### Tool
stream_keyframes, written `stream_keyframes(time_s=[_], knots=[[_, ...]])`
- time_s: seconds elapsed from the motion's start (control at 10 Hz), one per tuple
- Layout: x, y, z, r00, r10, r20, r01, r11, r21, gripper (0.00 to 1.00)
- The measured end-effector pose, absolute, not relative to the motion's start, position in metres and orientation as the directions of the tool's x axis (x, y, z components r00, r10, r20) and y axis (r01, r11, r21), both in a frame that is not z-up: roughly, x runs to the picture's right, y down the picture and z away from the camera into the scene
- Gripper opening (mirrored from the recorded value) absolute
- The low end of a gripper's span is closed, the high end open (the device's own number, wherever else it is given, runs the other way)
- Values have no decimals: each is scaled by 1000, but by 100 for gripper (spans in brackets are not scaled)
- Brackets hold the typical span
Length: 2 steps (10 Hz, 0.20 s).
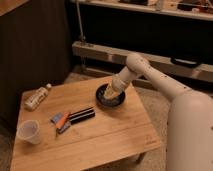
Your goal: Push the ceramic bowl across the table
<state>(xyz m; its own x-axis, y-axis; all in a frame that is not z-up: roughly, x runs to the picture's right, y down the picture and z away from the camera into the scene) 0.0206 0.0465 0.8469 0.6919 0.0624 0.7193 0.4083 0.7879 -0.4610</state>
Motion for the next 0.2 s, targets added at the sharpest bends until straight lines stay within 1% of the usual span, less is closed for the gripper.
stream_keyframes(time_s=[0.2], knots=[[38, 57, 893, 740, 89, 667, 300, 844, -445, 0]])
